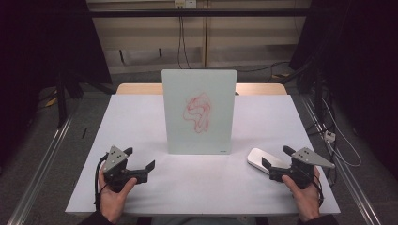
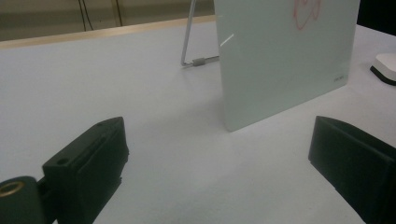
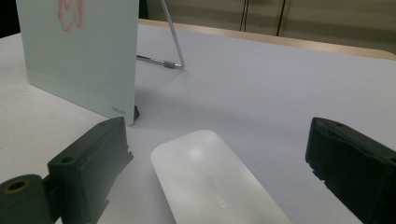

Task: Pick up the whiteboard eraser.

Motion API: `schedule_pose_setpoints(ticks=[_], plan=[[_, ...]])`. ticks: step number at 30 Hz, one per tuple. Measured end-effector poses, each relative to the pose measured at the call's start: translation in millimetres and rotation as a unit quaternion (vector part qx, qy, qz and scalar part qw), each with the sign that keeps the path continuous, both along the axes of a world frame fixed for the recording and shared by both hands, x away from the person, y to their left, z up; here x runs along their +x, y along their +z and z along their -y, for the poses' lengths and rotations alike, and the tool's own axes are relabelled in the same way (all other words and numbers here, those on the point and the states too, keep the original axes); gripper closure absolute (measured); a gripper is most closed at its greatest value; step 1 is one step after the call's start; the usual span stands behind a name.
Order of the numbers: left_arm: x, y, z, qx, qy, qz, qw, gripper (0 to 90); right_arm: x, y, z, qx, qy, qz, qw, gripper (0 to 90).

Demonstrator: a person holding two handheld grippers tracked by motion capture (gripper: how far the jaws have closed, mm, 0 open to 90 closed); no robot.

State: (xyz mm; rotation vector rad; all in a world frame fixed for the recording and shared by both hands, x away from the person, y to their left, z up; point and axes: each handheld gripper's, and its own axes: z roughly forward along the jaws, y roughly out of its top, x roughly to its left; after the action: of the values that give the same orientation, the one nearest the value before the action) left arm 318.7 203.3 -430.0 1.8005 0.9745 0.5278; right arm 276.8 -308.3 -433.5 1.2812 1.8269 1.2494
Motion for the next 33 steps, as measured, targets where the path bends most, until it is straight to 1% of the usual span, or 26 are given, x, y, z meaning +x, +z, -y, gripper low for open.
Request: schedule_pose_setpoints(ticks=[3,5,8,10,12,13,14,16,18,22,23,25,27,29,32,33], plan=[[0.4,-0.3,-0.5,-0.001,0.0,0.0,1.0,4.1,0.4,0.2,0.4,0.0,0.001,-0.001,1.0,5.4],[1.6,-0.4,-0.8,-0.003,0.003,-0.008,1.0,3.9,0.4,0.2,0.8,0.002,0.0,-0.003,1.0,5.3],[1.6,-0.3,-0.9,-0.001,0.002,-0.008,1.0,3.9,0.2,0.4,1.8,0.004,0.0,-0.003,1.0,5.3],[0.8,0.0,-1.0,0.002,0.007,-0.005,1.0,3.9,-0.1,0.9,2.7,0.004,0.0,-0.002,1.0,5.4],[0.9,-0.2,-1.5,-0.001,0.002,-0.007,1.0,3.9,-0.7,1.5,4.0,0.013,-0.003,-0.005,0.9999,5.4],[0.7,-0.3,-1.8,-0.001,0.003,-0.006,1.0,3.9,-0.8,1.5,5.1,0.021,-0.004,-0.007,0.9997,5.4],[0.8,-0.2,-1.8,-0.001,0.004,-0.005,1.0,3.9,-1.2,1.9,5.9,0.024,-0.003,-0.008,0.9997,5.4],[0.8,-0.1,-1.7,-0.001,0.003,-0.006,1.0,3.9,-2.0,3.3,7.0,0.012,-0.005,-0.004,0.9999,5.4],[0.3,0.2,-2.0,0.0,0.0,-0.004,1.0,3.9,-2.2,4.4,8.1,0.006,-0.004,-0.005,1.0,5.3],[-0.7,0.0,-3.4,-0.003,0.003,-0.006,1.0,3.9,-2.3,7.0,10.8,0.003,-0.006,-0.009,0.9999,5.4],[-0.9,0.1,-3.7,-0.003,0.004,-0.004,1.0,3.9,-2.4,7.9,11.8,0.002,-0.008,-0.01,0.9999,5.4],[-1.1,0.6,-4.3,-0.002,0.001,-0.004,1.0,3.9,-2.6,9.2,14.5,-0.002,-0.009,-0.01,0.9999,5.4],[-2.0,0.8,-4.7,-0.004,0.001,-0.002,1.0,3.9,-2.8,10.6,17.3,-0.004,-0.01,-0.015,0.9998,5.7],[-2.6,1.3,-5.2,-0.004,0.0,-0.002,1.0,3.9,-3.2,11.4,20.0,-0.013,-0.012,-0.021,0.9996,5.6],[-3.3,1.3,-5.0,-0.007,0.0,-0.001,1.0,3.9,-3.1,10.6,23.4,-0.022,-0.006,-0.027,0.9994,5.7],[-3.3,1.6,-5.2,-0.004,0.0,0.0,1.0,3.9,-2.6,10.2,24.1,-0.024,-0.002,-0.03,0.9992,5.8]])
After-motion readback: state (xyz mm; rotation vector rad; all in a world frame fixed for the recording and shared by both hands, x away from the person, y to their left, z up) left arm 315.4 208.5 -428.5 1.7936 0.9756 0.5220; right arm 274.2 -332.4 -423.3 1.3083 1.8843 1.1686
